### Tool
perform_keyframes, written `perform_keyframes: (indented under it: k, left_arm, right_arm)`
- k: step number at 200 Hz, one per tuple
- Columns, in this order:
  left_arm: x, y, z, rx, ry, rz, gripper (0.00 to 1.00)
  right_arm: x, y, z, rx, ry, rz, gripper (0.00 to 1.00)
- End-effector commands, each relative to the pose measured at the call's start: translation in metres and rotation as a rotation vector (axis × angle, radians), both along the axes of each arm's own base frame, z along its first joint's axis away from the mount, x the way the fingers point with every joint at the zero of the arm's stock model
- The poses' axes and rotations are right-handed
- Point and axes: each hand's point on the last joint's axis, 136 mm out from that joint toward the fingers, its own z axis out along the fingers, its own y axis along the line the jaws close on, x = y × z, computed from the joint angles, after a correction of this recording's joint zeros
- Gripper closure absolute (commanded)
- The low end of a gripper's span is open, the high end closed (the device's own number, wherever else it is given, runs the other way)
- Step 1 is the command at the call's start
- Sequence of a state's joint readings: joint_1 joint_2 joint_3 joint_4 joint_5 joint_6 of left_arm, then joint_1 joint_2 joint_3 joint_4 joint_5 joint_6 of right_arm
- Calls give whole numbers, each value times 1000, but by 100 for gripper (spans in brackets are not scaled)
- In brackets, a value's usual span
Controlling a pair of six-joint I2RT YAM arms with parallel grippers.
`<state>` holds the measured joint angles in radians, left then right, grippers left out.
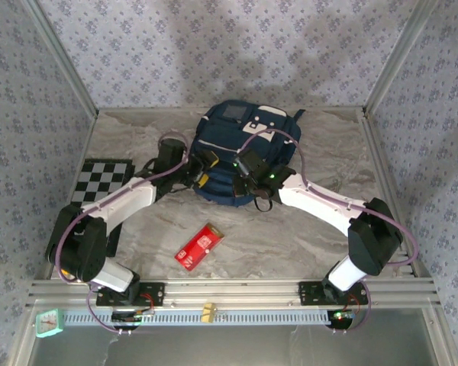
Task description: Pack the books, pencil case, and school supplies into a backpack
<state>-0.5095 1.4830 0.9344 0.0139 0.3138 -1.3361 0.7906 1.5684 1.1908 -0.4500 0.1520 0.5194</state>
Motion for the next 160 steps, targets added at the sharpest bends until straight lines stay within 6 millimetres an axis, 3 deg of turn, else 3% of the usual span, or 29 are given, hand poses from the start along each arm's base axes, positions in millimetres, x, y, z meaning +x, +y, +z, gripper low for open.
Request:
perform_keyframes:
  k: [1, 40, 77, 120, 142, 160]
  left_arm:
    - [8, -6, 0, -50, 10, 118, 26]
    - [2, -15, -15, -26, 42, 167, 32]
    - [8, -21, -14, -12, 45, 181, 57]
    - [9, -37, -21, -28, 61, 185, 59]
    - [13, -41, -25, -37, 65, 203, 66]
    - [18, -41, -18, -5, 19, 212, 71]
  right_arm:
    - [-10, 0, -6, 22, 18, 13, 100]
    - [-10, 0, -8, 32, 19, 10, 100]
    - [-11, 1, -6, 26, 9, 15, 100]
    - [-8, 0, -3, 20, 3, 13, 100]
    - [-7, 2, -4, 18, 6, 15, 100]
    - [-8, 0, -6, 7, 3, 12, 100]
